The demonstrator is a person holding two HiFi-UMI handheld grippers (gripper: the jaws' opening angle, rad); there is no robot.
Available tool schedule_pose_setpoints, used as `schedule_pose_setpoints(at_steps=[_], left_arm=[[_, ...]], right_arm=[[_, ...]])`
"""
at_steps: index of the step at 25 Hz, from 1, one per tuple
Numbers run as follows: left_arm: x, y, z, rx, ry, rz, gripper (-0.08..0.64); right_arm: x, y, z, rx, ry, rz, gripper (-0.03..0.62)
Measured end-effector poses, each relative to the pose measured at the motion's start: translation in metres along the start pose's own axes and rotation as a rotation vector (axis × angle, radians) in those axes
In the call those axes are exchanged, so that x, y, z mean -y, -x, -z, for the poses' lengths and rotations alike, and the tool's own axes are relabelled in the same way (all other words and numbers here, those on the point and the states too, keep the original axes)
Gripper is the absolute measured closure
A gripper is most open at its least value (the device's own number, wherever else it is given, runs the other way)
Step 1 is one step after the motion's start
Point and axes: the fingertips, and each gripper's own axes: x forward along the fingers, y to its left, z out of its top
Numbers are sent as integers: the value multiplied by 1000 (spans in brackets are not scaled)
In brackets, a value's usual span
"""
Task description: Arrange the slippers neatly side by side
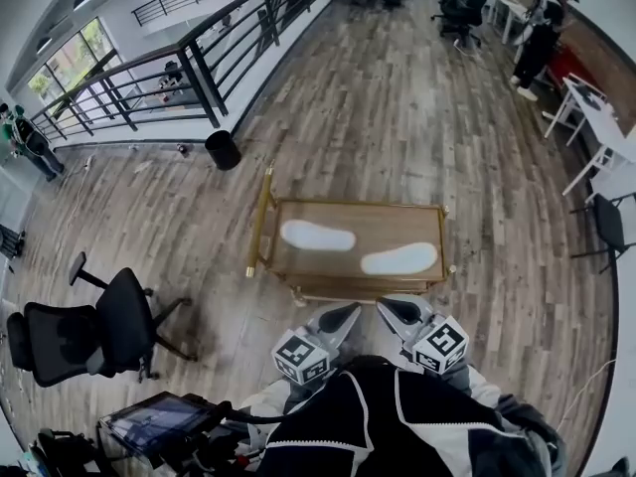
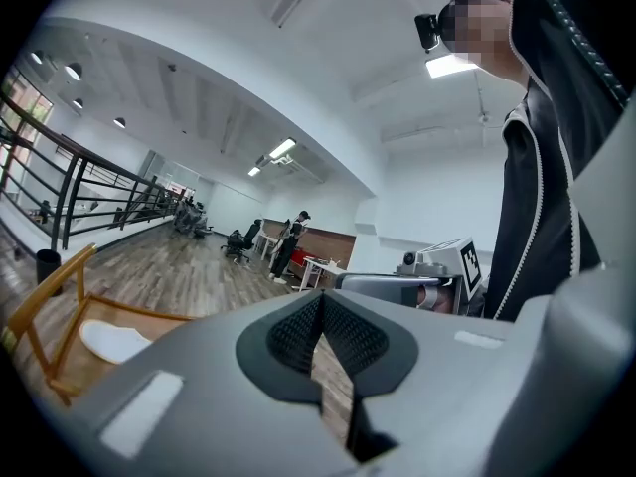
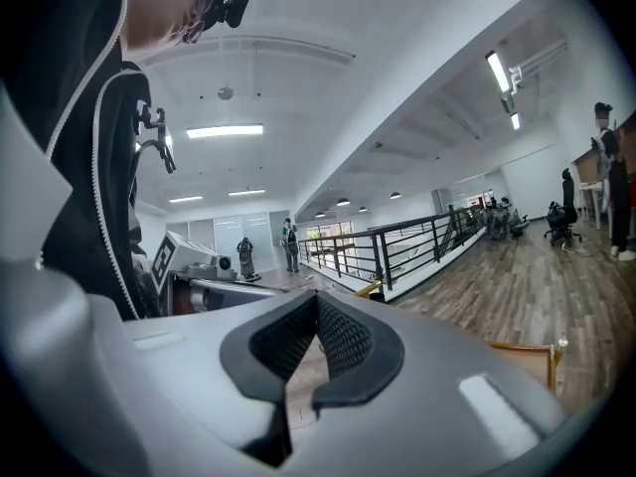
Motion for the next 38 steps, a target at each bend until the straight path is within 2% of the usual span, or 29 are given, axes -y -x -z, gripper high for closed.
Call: schedule_pose_setpoints(at_steps=[5, 11, 22, 29, 38], left_arm=[[-50, -3, -28, -12, -16, 40, 540], [-121, -5, -28, -30, -36, 96, 540], [-163, -16, -52, -41, -29, 149, 540], [-163, -26, -52, -24, -20, 106, 540], [-144, -83, -56, 24, -10, -34, 540]], right_arm=[[20, -44, -21, 24, -6, 49, 588], [49, -108, -10, 47, -11, 107, 588], [70, -143, -31, 33, -13, 160, 588], [81, -137, -33, 24, -2, 125, 588], [139, -100, -45, 0, 12, 0, 588]])
